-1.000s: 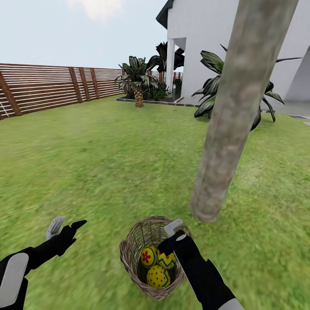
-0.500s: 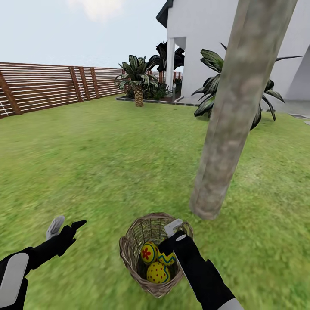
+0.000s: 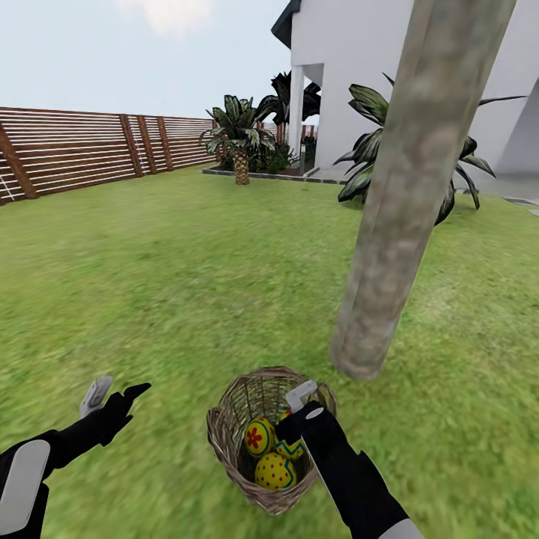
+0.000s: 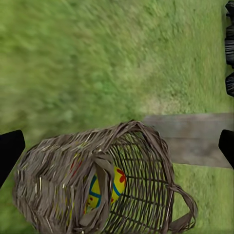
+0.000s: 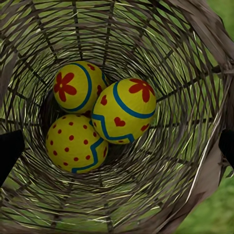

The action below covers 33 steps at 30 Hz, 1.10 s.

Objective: Take the three Easter eggs out of the wicker basket on the lawn in the garden, then place them on the lawn next to a single tree (choose any tree) so that all three eggs are next to the same tree and none are left in the basket.

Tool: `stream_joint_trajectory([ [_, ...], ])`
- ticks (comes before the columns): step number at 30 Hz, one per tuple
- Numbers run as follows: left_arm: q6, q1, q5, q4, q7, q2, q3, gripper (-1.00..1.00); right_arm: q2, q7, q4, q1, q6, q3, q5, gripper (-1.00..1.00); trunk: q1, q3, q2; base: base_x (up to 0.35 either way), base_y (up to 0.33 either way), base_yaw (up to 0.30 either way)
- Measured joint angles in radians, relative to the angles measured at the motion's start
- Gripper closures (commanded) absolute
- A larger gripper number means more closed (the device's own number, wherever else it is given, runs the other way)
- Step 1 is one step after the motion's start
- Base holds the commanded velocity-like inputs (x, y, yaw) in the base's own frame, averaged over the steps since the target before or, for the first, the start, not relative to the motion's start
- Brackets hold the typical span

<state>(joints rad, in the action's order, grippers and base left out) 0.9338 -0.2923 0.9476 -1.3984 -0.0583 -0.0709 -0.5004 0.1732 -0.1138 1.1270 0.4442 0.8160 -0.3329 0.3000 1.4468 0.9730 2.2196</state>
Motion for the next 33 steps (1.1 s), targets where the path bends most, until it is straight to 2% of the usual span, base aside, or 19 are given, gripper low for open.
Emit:
stream_joint_trajectory([
  [4, 0.000, 0.000, 0.000, 0.001, 0.000, -0.001, 0.000, -1.00, -0.002, 0.002, -0.001, 0.000, 0.001, -0.004, -0.081, -1.00, 0.000, 0.000, 0.000, 0.208, 0.008, 0.000],
  [8, 0.000, 0.000, 0.000, 0.001, 0.000, -0.003, -0.001, -1.00, -0.003, 0.003, -0.003, 0.000, 0.001, -0.005, -0.119, -1.00, -0.001, 0.000, 0.000, 0.310, 0.064, 0.000],
  [24, 0.000, 0.000, 0.000, 0.002, 0.000, 0.000, -0.002, -1.00, -0.002, 0.007, -0.005, 0.000, 0.002, -0.005, -0.131, -1.00, 0.000, 0.000, 0.000, 0.034, 0.009, -0.002],
  [33, 0.000, 0.000, 0.000, 0.002, 0.000, 0.002, -0.001, -1.00, -0.002, 0.006, -0.005, 0.000, 0.001, -0.005, -0.149, -1.00, 0.000, -0.009, 0.000, 0.000, 0.077, -0.177],
])
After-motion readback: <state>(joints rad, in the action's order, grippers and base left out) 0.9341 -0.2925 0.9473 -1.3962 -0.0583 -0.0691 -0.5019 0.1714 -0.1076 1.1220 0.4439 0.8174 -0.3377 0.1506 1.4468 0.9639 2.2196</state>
